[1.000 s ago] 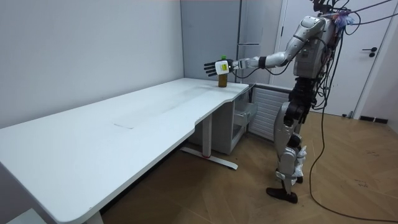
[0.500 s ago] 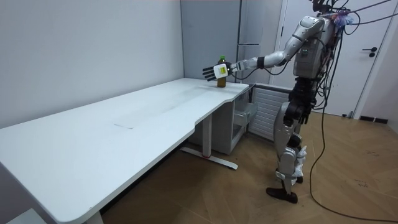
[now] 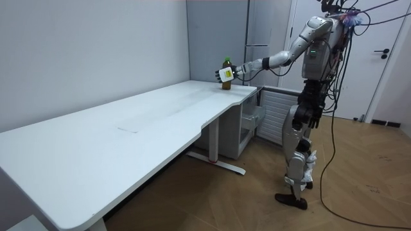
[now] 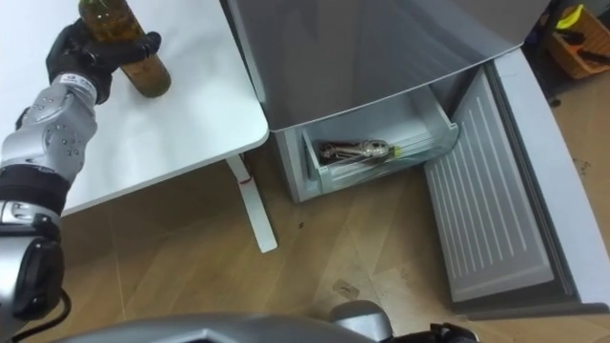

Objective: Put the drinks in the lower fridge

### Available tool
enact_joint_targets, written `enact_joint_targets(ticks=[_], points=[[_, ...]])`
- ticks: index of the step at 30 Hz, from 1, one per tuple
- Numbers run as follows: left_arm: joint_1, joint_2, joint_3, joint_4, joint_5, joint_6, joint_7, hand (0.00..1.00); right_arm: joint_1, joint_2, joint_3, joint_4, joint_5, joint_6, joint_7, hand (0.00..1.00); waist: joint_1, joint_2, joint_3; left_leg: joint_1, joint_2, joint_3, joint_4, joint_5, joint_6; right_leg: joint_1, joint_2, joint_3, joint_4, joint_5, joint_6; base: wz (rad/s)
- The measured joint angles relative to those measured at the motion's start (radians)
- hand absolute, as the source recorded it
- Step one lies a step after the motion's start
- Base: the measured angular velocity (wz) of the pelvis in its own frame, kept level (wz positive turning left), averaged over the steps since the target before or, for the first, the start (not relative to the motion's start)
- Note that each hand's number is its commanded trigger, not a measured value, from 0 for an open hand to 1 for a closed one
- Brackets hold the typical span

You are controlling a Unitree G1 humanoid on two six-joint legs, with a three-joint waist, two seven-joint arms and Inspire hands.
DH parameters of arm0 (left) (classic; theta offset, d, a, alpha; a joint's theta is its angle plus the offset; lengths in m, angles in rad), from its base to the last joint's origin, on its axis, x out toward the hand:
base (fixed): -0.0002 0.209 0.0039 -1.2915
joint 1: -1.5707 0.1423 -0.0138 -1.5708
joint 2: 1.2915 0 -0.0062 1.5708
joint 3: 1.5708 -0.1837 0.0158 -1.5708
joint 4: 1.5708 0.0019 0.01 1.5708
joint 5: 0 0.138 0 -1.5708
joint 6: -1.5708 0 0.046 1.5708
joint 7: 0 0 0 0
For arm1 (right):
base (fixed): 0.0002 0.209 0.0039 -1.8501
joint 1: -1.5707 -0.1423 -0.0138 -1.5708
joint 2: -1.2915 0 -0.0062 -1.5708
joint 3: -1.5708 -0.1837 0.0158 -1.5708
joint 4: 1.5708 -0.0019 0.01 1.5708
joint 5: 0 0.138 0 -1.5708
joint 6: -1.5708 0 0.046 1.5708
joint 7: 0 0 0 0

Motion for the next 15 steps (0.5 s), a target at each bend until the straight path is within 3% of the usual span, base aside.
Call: enact_joint_targets(ticks=[5,15], points=[[0.000,0.000,-0.001,0.022,-0.001,0.034,0.000,1.00,-0.004,0.000,0.000,0.000,0.006,0.001,-0.004,0.00,-0.005,0.005,0.0008,0.000,0.000,0.000,-0.001,0.000,0.000,0.000,0.000,0.000,0.000,0.000,0.000,0.00],[0.000,0.000,0.000,0.037,-0.003,0.043,-0.007,1.00,-0.010,-0.001,-0.002,-0.001,0.006,0.001,-0.004,0.00,-0.008,0.007,0.0005,0.000,0.000,0.000,-0.001,0.000,0.000,0.000,0.001,-0.001,0.002,0.000,0.000,0.00]])
